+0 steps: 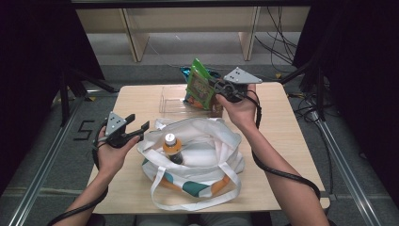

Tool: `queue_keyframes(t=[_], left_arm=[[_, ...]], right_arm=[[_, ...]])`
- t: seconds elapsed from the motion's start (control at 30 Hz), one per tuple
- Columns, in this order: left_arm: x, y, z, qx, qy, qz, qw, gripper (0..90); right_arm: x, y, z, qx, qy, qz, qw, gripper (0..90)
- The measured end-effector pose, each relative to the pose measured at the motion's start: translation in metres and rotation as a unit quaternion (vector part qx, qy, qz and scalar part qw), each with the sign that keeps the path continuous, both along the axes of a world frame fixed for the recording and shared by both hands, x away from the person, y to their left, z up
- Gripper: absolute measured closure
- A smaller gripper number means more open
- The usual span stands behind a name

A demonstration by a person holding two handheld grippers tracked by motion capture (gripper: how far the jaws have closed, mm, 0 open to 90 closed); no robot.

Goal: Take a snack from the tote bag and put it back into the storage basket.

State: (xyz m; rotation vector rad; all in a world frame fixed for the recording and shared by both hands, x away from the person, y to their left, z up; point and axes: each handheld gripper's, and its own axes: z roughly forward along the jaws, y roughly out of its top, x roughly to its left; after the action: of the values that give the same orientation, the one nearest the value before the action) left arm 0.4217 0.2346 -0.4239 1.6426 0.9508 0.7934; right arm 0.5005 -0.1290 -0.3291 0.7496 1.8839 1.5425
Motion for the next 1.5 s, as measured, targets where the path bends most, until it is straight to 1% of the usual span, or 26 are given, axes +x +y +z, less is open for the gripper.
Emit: queue_keyframes(t=[0.13, 0.17, 0.2, 0.27, 0.33, 0.4, 0.43, 0.5, 0.57, 0.7, 0.73, 0.77, 0.8, 0.83, 0.87, 0.9, 0.93, 0.97, 1.0, 1.1, 1.2, 1.27, 1.3, 1.33, 1.43, 1.5], left_arm=[[0.000, 0.000, 0.000, 0.000, 0.000, -0.001, 1.0000, 34.9], [0.000, 0.000, 0.000, -0.001, 0.000, -0.001, 1.0000, 34.9], [0.000, 0.000, -0.001, -0.001, 0.000, -0.001, 1.0000, 34.8], [0.001, 0.000, -0.001, -0.002, 0.001, -0.001, 1.0000, 34.9], [0.001, 0.000, -0.001, -0.002, 0.001, -0.001, 1.0000, 34.8], [0.001, 0.000, -0.001, -0.001, 0.000, -0.001, 1.0000, 34.8], [0.001, 0.000, -0.001, -0.001, 0.000, -0.001, 1.0000, 34.8], [0.000, 0.001, -0.001, -0.001, 0.000, -0.001, 1.0000, 34.8], [0.000, 0.001, -0.001, -0.001, 0.000, -0.001, 1.0000, 34.8], [0.000, 0.001, 0.000, -0.002, -0.001, -0.001, 1.0000, 34.8], [0.000, 0.001, 0.000, -0.002, -0.001, -0.001, 1.0000, 34.8], [0.000, 0.001, 0.000, -0.002, -0.001, -0.001, 1.0000, 34.8], [0.000, 0.001, -0.001, -0.002, -0.001, -0.001, 1.0000, 34.8], [0.001, 0.001, -0.001, -0.002, 0.000, -0.001, 1.0000, 34.8], [0.001, 0.000, -0.001, -0.002, 0.000, -0.001, 1.0000, 34.8], [0.001, 0.000, -0.001, -0.002, 0.000, -0.001, 1.0000, 34.8], [0.001, 0.001, -0.001, -0.002, 0.000, -0.001, 1.0000, 34.8], [0.001, 0.001, -0.001, -0.002, 0.000, -0.001, 1.0000, 34.8], [0.001, 0.001, -0.001, -0.002, 0.000, -0.001, 1.0000, 34.8], [0.001, 0.001, -0.001, -0.001, 0.000, -0.001, 1.0000, 34.8], [0.001, 0.001, -0.001, -0.002, 0.002, -0.001, 1.0000, 34.8], [0.001, 0.001, -0.002, -0.002, 0.002, -0.001, 1.0000, 34.8], [0.000, 0.001, -0.002, -0.002, 0.002, 0.000, 1.0000, 34.8], [0.000, 0.000, -0.001, -0.002, 0.001, -0.001, 1.0000, 34.8], [0.000, 0.001, -0.001, -0.001, 0.001, -0.001, 1.0000, 34.8], [0.001, 0.001, -0.001, -0.001, 0.002, 0.000, 1.0000, 34.8]], right_arm=[[0.003, 0.003, -0.001, 0.000, 0.001, -0.006, 1.0000, 90.0], [0.006, 0.003, -0.001, -0.007, -0.006, -0.003, 1.0000, 90.0], [0.005, 0.004, -0.002, 0.002, 0.008, -0.005, 0.9999, 90.0], [0.007, 0.005, -0.001, -0.004, 0.002, -0.004, 1.0000, 90.0], [0.010, 0.006, -0.002, -0.003, 0.001, -0.007, 1.0000, 90.0], [0.011, 0.006, -0.001, -0.008, -0.003, -0.008, 0.9999, 90.0], [0.012, 0.007, -0.001, -0.009, -0.004, -0.005, 0.9999, 90.0], [0.012, 0.008, 0.000, -0.005, 0.001, -0.008, 1.0000, 90.0], [0.013, 0.009, -0.001, -0.002, 0.000, -0.008, 1.0000, 90.0], [0.016, 0.010, -0.002, -0.006, -0.003, -0.011, 0.9999, 90.0], [0.017, 0.010, -0.002, -0.009, -0.006, -0.008, 0.9999, 90.0], [0.017, 0.011, -0.002, -0.004, -0.002, -0.011, 0.9999, 90.0], [0.018, 0.011, -0.002, -0.010, -0.003, -0.009, 0.9999, 90.0], [0.019, 0.012, -0.003, -0.008, -0.002, -0.011, 0.9999, 90.0], [0.019, 0.012, -0.003, -0.013, 0.000, -0.012, 0.9998, 90.0], [0.021, 0.012, -0.003, -0.015, -0.007, -0.012, 0.9998, 90.0], [0.021, 0.012, -0.004, -0.016, -0.005, -0.016, 0.9997, 90.0], [0.023, 0.012, -0.005, -0.018, -0.009, -0.013, 0.9997, 90.0], [0.023, 0.013, -0.005, -0.018, -0.005, -0.017, 0.9997, 90.0], [0.025, 0.014, -0.007, -0.014, -0.002, -0.017, 0.9997, 90.0], [0.028, 0.015, -0.008, -0.017, -0.009, -0.014, 0.9997, 90.0], [0.028, 0.016, -0.009, -0.014, -0.005, -0.016, 0.9998, 90.0], [0.029, 0.016, -0.009, -0.018, -0.010, -0.014, 0.9997, 90.0], [0.030, 0.016, -0.009, -0.021, -0.008, -0.014, 0.9996, 90.0], [0.031, 0.018, -0.011, -0.017, -0.001, -0.015, 0.9997, 90.0], [0.031, 0.019, -0.011, -0.021, -0.003, -0.019, 0.9996, 90.0]])
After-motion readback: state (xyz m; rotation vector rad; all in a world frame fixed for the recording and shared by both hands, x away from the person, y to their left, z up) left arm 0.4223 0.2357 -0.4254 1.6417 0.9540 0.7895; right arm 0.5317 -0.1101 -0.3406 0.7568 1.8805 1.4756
